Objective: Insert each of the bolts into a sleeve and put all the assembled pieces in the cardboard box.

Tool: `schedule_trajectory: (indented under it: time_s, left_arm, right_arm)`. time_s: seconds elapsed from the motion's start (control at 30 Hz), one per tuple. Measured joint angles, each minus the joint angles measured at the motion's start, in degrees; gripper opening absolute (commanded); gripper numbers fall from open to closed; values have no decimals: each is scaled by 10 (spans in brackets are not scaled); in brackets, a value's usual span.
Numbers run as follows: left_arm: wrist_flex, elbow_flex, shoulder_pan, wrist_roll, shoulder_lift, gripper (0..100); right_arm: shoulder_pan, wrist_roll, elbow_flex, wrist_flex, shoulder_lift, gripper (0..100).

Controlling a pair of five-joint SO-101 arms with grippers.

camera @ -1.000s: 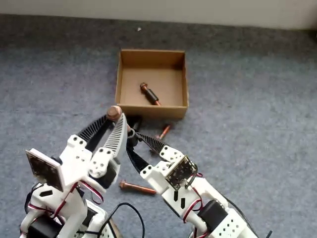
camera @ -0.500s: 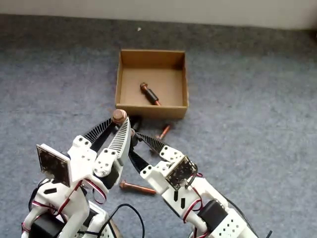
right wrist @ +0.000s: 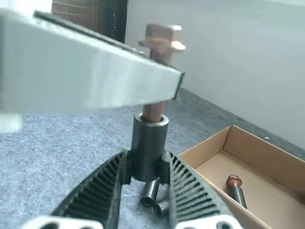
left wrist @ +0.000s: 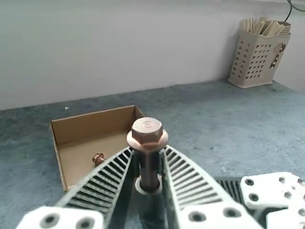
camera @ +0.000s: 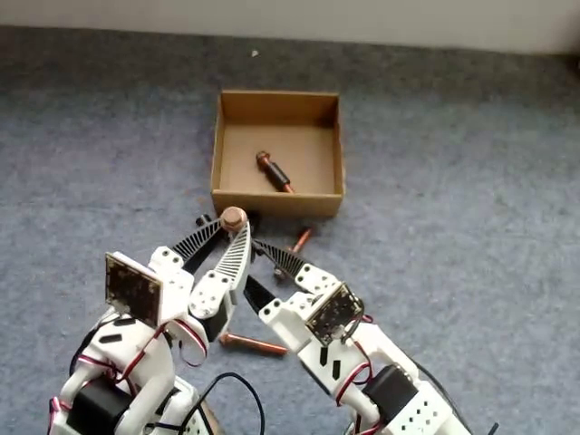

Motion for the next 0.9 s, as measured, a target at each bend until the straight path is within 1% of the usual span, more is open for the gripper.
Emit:
schedule_trajectory:
  time_s: [0.1,0.27,0.5,0.6,0.7,0.8,0.9]
  left_arm:
    - [3,17,-2,-9,1,174]
    - [39,15,-16,-11,0,197]
    - [112,-35,-18,-11,-1,200]
    - [127,-51,-20,-11,-1,196]
    - [127,-56,-59,-11,-1,193]
    - [127,-55,-105,-21,-1,127]
    - [127,-28,-146,-57,-2,43]
  right_arm:
    - [2,0,0,0,0,5]
    - [4,1,0,1,2,5]
    - [4,1,0,1,0,5]
    - [10,1,0,1,0,5]
    - [28,-4,0,1,0,5]
    - [53,-33,0,19,0,5]
    - [68,-45,-1,87,0,5]
